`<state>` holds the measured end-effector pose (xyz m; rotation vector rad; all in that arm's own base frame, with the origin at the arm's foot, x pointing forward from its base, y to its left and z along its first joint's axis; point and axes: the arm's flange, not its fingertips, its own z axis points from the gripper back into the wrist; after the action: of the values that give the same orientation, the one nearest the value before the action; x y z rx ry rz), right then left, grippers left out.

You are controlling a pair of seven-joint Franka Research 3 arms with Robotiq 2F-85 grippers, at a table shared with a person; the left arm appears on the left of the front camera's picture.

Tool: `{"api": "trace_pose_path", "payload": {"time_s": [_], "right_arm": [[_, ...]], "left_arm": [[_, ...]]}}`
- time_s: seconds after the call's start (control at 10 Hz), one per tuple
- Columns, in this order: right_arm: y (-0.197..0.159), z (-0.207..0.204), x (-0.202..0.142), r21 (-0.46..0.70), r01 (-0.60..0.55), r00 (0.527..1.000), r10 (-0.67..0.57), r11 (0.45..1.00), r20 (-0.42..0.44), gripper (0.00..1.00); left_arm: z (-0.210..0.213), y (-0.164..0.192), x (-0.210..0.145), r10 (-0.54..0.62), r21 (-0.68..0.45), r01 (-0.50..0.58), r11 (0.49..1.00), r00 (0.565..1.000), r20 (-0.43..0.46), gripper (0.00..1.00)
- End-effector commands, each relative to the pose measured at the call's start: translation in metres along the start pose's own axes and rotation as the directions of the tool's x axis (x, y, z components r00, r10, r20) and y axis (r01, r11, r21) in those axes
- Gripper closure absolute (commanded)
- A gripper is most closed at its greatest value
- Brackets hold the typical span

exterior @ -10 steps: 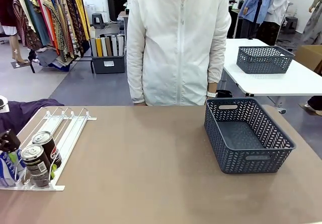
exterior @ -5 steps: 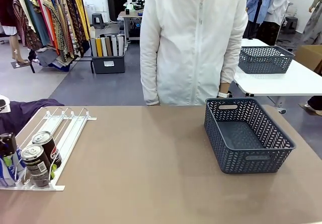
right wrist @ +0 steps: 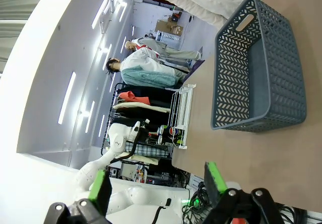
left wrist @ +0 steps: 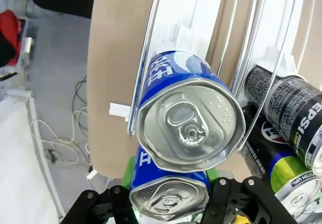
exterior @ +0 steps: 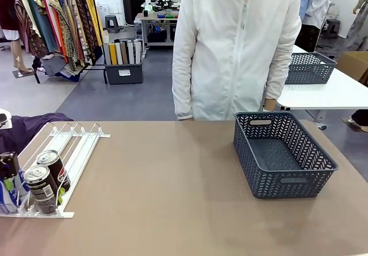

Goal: Retrieve and store the cans from the dispenser.
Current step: Pick up one can from the Automatic Can Dispenser and place it in the middle of the table.

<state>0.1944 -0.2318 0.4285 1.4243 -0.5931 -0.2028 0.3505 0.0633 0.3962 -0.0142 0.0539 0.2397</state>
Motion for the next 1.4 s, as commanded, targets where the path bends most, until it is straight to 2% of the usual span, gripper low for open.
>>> {"api": "trace_pose_path", "payload": {"time_s": [0.0, 0.2, 0.4, 0.5, 0.8, 1.0, 1.1, 1.2, 1.3], "right_arm": [[0.003, -0.002, 0.002, 0.022, -0.019, 1.000, 0.019, 1.000, 0.017, 0.00], [0.003, -0.002, 0.002, 0.022, -0.019, 1.000, 0.019, 1.000, 0.017, 0.00], [0.003, -0.002, 0.002, 0.022, -0.019, 1.000, 0.019, 1.000, 0.017, 0.00], [0.003, -0.002, 0.002, 0.022, -0.019, 1.000, 0.019, 1.000, 0.017, 0.00], [0.003, -0.002, 0.002, 0.022, -0.019, 1.000, 0.019, 1.000, 0.017, 0.00], [0.003, -0.002, 0.002, 0.022, -0.019, 1.000, 0.019, 1.000, 0.017, 0.00], [0.003, -0.002, 0.002, 0.022, -0.019, 1.000, 0.019, 1.000, 0.017, 0.00], [0.003, -0.002, 0.002, 0.022, -0.019, 1.000, 0.019, 1.000, 0.017, 0.00], [0.003, -0.002, 0.002, 0.022, -0.019, 1.000, 0.019, 1.000, 0.017, 0.00]], "left_arm": [[0.013, 0.004, -0.006, 0.027, 0.000, -0.027, 1.000, 0.999, 0.031, 1.00], [0.047, 0.005, -0.028, 0.042, 0.003, -0.042, 0.999, 0.998, 0.056, 1.00], [0.105, 0.011, -0.064, -0.019, -0.051, 0.023, 0.998, 0.996, 0.085, 1.00], [0.132, 0.015, -0.083, -0.067, -0.041, 0.071, 0.997, 0.992, 0.107, 1.00], [0.204, 0.026, -0.134, -0.089, -0.054, 0.112, 0.992, 0.945, 0.315, 1.00], [0.210, 0.030, -0.144, -0.078, -0.105, 0.125, 0.987, 0.926, 0.368, 1.00], [0.206, 0.036, -0.145, -0.072, -0.146, 0.130, 0.981, 0.935, 0.348, 1.00], [0.222, 0.027, -0.151, -0.077, -0.073, 0.108, 0.991, 0.937, 0.342, 1.00], [0.222, 0.027, -0.151, -0.077, -0.073, 0.108, 0.991, 0.937, 0.342, 1.00]]}}
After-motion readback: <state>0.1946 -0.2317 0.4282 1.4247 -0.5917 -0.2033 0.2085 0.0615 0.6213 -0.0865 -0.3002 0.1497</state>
